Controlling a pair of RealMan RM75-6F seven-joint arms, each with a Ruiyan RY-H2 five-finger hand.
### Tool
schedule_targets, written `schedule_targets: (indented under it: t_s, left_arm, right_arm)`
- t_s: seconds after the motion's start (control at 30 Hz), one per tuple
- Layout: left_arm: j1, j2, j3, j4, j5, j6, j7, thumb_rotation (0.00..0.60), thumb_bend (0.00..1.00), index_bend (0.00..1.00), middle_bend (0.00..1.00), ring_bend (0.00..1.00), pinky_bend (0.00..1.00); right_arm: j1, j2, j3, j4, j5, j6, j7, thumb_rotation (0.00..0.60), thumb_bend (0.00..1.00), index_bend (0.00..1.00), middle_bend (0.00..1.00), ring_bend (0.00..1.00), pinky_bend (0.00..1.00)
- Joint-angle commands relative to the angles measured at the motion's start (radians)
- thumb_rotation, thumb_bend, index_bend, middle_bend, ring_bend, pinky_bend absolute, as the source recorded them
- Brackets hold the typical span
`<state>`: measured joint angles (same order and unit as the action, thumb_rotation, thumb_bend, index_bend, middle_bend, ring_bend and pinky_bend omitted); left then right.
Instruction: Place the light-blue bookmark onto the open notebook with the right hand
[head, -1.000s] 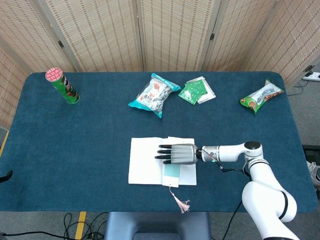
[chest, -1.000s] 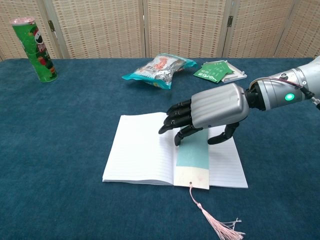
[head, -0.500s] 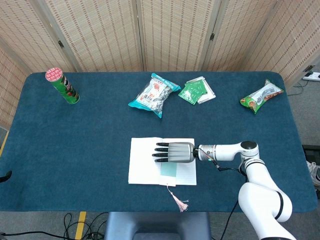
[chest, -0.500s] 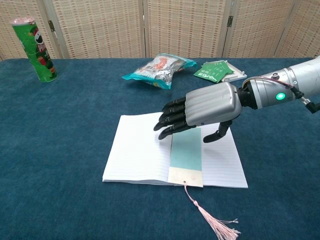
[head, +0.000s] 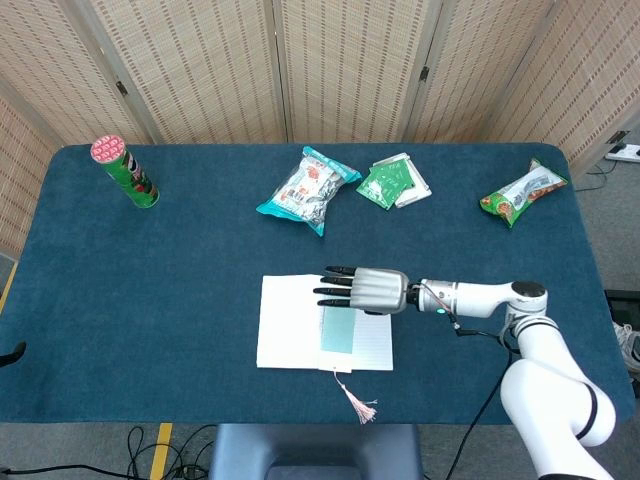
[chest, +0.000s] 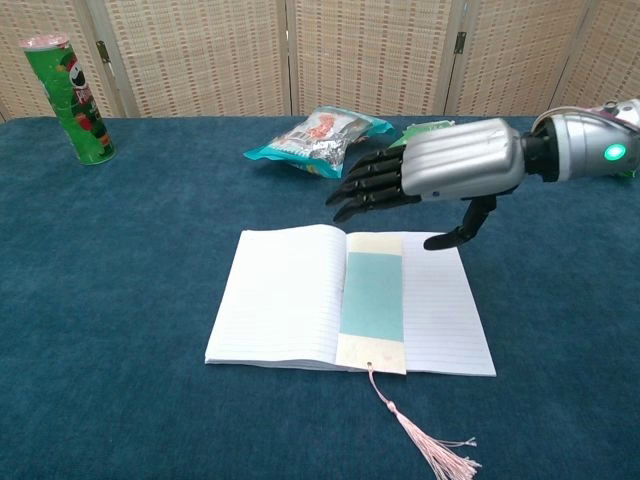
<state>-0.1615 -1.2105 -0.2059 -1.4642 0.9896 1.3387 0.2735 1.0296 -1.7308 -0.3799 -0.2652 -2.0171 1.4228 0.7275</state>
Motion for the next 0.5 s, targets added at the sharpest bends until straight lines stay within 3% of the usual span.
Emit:
schedule_targets:
  t_s: [0.03,0.13,0.17,0.23,0.27,0.3,0.4,0.5]
  left_arm:
    - [0.003,0.005,0.006,-0.014,0.016,0.007,-0.005,0.600,0.22,0.09,0.00,0.00,0.25]
    - [0.006,0.010,0.013,-0.027,0.034,0.012,-0.011,0.600,0.22,0.09,0.00,0.00,0.25]
    - [0.007,0.012,0.015,-0.033,0.041,0.014,-0.015,0.600,0.22,0.09,0.00,0.00,0.25]
    - [0.009,0.016,0.018,-0.041,0.051,0.018,-0.021,0.600,0.22,0.09,0.00,0.00,0.25]
    - [0.010,0.018,0.018,-0.046,0.058,0.020,-0.027,0.600,0.22,0.09,0.00,0.00,0.25]
    - [0.011,0.020,0.019,-0.050,0.063,0.022,-0.031,0.600,0.22,0.09,0.00,0.00,0.25]
    - [0.013,0.026,0.022,-0.058,0.079,0.025,-0.046,0.600,0.22,0.09,0.00,0.00,0.25]
    - [0.014,0.031,0.024,-0.061,0.087,0.022,-0.060,0.600,0.22,0.09,0.00,0.00,0.25]
  right_arm:
    - [-0.043,0.133,0.030,-0.151,0.054,0.032,0.046,0.600,0.45,0.01,0.00,0.00,0.00]
    - [-0.052,0.248,0.030,-0.309,0.075,-0.006,0.001,0.600,0.52,0.00,0.03,0.00,0.02]
    - [-0.050,0.304,0.033,-0.401,0.089,-0.038,-0.039,0.600,0.53,0.01,0.12,0.05,0.10]
    - [-0.040,0.388,0.034,-0.552,0.110,-0.104,-0.106,0.600,0.59,0.01,0.47,0.35,0.47]
    - [-0.021,0.453,0.019,-0.670,0.124,-0.186,-0.135,0.600,0.65,0.01,0.70,0.59,0.72]
    - [-0.003,0.499,0.014,-0.759,0.137,-0.245,-0.158,0.600,0.74,0.01,0.84,0.74,0.86]
    - [0.055,0.607,0.011,-0.989,0.182,-0.417,-0.220,0.600,0.98,0.01,0.98,0.91,0.99]
    - [0.105,0.660,0.024,-1.126,0.218,-0.544,-0.237,0.600,1.00,0.01,1.00,0.99,1.00]
